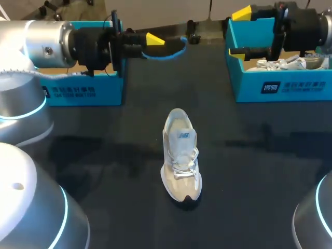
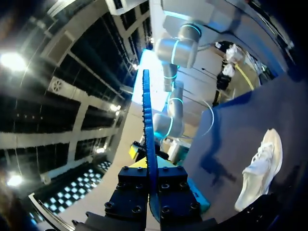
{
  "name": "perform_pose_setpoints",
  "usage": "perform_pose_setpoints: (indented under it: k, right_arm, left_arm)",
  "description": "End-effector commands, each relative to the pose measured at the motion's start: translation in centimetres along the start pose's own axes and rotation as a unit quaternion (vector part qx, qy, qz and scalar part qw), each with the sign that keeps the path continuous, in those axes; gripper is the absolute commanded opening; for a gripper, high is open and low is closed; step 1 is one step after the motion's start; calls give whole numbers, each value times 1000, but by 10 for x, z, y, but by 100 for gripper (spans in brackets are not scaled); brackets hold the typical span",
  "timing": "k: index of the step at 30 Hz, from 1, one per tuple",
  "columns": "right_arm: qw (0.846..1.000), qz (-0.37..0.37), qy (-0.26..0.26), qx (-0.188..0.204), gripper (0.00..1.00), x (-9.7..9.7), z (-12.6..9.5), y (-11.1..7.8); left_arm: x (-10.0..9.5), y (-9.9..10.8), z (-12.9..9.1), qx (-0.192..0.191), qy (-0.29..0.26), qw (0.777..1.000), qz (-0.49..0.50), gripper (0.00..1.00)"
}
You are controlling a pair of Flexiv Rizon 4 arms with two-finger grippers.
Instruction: Take the shoe out of the shoebox, open the shoe tongue, remove and reinsert the insole, then place the shoe into the shoebox
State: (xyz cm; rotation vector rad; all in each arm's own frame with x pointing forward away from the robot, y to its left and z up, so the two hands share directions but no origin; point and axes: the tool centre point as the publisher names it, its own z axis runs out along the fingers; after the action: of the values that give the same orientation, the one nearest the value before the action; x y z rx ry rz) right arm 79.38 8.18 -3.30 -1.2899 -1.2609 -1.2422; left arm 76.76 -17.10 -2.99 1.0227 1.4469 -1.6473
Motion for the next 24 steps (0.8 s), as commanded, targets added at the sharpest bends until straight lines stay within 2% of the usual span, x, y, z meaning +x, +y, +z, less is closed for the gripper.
perform_pose_setpoints:
  k: [1,5,6,24]
  right_arm:
    - [1000,0,0,0,100,-1,1,1]
    - [1000,0,0,0,100,-1,1,1]
    - [1000,0,0,0,100,-1,1,1]
    - [1000,0,0,0,100,-1,1,1]
  left_arm:
    - [1,-4,1,-21,-33,951,-308,0]
    - [-1,4,1,-4,-71,886,-457,0]
    - [0,6,0,13,-87,860,-503,0]
    - [0,6,0,13,-87,860,-503,0]
